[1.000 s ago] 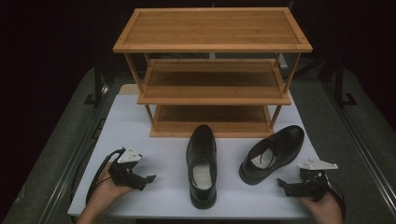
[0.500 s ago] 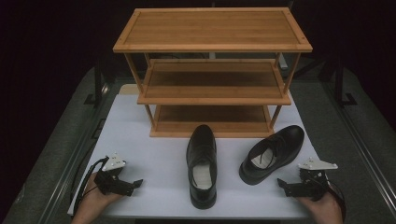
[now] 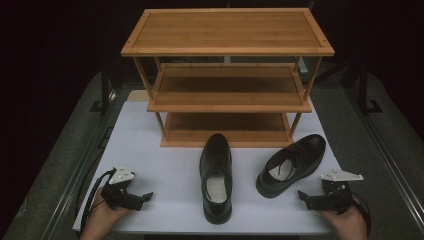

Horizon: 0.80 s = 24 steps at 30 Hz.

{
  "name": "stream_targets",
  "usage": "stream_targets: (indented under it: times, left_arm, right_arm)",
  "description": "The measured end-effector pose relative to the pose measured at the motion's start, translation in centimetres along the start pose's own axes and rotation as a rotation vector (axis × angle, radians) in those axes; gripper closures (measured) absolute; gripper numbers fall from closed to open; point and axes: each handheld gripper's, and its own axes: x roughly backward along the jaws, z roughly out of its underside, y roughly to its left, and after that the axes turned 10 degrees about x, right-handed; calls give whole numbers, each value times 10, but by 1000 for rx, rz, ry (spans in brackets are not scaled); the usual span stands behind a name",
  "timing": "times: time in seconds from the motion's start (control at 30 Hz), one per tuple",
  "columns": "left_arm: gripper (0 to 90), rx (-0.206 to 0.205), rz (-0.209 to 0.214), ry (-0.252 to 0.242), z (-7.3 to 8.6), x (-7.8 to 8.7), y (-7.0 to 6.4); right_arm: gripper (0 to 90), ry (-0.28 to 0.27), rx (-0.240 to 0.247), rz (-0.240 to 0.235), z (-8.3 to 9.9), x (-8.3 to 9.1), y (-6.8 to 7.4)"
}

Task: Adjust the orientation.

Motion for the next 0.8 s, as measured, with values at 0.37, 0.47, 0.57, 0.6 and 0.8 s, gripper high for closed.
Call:
stream_targets:
  times: [0.37, 0.47, 0.57, 0.6, 0.8]
  left_arm:
    - [0, 2, 0, -1, 0, 0, 0]
    - [0, 2, -1, -2, 0, 0, 0]
    - [0, 3, 0, -2, 0, 0, 0]
    - [0, 3, 0, -2, 0, 0, 0]
    - [0, 3, -2, -5, 0, -1, 0]
  right_arm:
    - [719, -64, -94, 99, -1, 27, -46]
    - [882, -80, -100, 107, -6, 25, -62]
    - [898, -88, -107, 114, -13, 19, -77]
    - [898, -90, -111, 114, -17, 16, -83]
    - [899, -114, -114, 134, -37, 0, -108]
